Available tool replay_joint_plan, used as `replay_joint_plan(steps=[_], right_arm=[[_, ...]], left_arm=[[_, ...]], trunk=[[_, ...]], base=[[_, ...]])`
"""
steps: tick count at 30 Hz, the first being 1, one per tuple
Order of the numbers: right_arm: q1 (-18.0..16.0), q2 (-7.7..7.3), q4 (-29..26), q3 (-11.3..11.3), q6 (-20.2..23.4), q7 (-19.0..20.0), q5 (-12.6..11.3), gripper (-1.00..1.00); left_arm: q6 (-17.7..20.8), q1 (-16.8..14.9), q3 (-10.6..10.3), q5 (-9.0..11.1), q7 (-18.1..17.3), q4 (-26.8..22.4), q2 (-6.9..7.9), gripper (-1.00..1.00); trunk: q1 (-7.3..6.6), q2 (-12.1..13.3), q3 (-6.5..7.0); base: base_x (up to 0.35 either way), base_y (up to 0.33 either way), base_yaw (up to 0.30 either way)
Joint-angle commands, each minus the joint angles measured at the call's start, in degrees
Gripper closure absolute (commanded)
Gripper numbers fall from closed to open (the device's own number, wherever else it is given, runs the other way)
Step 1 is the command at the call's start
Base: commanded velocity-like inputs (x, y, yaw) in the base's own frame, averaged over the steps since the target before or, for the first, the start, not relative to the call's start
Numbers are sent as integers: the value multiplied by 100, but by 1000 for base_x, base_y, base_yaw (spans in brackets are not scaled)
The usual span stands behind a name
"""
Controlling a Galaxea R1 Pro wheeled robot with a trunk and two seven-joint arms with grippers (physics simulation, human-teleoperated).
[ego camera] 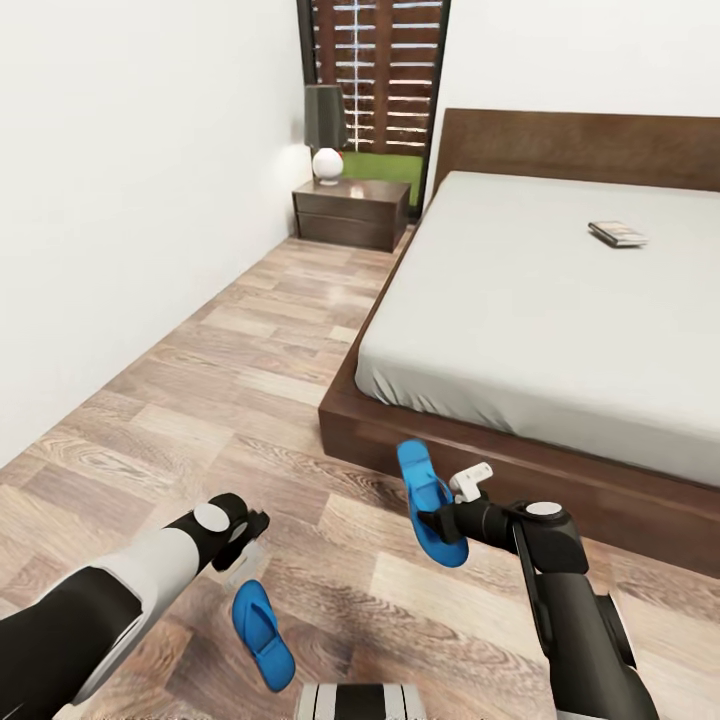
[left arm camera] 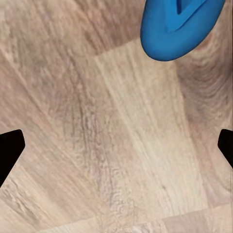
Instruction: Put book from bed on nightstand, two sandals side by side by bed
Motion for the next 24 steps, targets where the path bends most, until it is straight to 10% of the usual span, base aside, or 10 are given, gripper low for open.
replay_joint_plan(steps=[1,24], right_arm=[[-5,6,-6,-10,17,57,46,100],[-6,3,-6,-18,1,75,46,100]], left_arm=[[-141,0,30,-53,-38,-14,11,-100],[-687,-8,34,-629,-407,20,-36,-100]], trunk=[[1,-3,-27],[60,-34,-537]], base=[[0,0,0],[0,0,0]])
